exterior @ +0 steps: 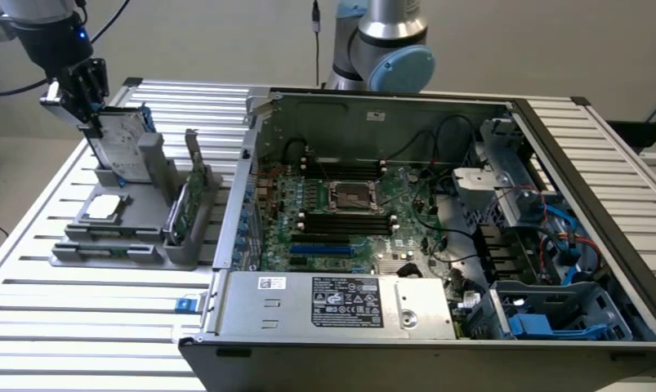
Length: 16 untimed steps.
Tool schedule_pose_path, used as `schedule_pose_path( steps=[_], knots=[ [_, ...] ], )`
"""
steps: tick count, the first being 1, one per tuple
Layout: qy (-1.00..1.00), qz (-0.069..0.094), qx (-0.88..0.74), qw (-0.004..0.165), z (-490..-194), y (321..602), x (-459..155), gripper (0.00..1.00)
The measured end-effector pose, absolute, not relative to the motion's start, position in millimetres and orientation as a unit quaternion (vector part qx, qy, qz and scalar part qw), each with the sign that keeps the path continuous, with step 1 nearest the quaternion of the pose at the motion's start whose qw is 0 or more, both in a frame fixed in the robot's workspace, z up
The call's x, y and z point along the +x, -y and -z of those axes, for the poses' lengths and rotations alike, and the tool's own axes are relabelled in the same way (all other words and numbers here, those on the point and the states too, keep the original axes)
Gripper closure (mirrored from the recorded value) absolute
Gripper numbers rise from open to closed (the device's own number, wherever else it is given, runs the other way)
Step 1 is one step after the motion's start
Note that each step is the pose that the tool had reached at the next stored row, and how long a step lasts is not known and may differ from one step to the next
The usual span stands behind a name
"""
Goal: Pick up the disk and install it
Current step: 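Pick up the disk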
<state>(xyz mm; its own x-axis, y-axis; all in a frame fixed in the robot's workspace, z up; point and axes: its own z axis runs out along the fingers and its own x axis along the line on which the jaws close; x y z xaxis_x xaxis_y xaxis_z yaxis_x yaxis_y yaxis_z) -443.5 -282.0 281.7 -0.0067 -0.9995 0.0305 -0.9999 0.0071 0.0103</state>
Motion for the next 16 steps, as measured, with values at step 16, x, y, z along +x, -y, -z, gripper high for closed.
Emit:
schedule_pose_path(
  steps=[16],
  knots=[
    [0.709, -0.007, 0.705, 0.014, -281.7, 282.0, -443.4, 0.67]
  ],
)
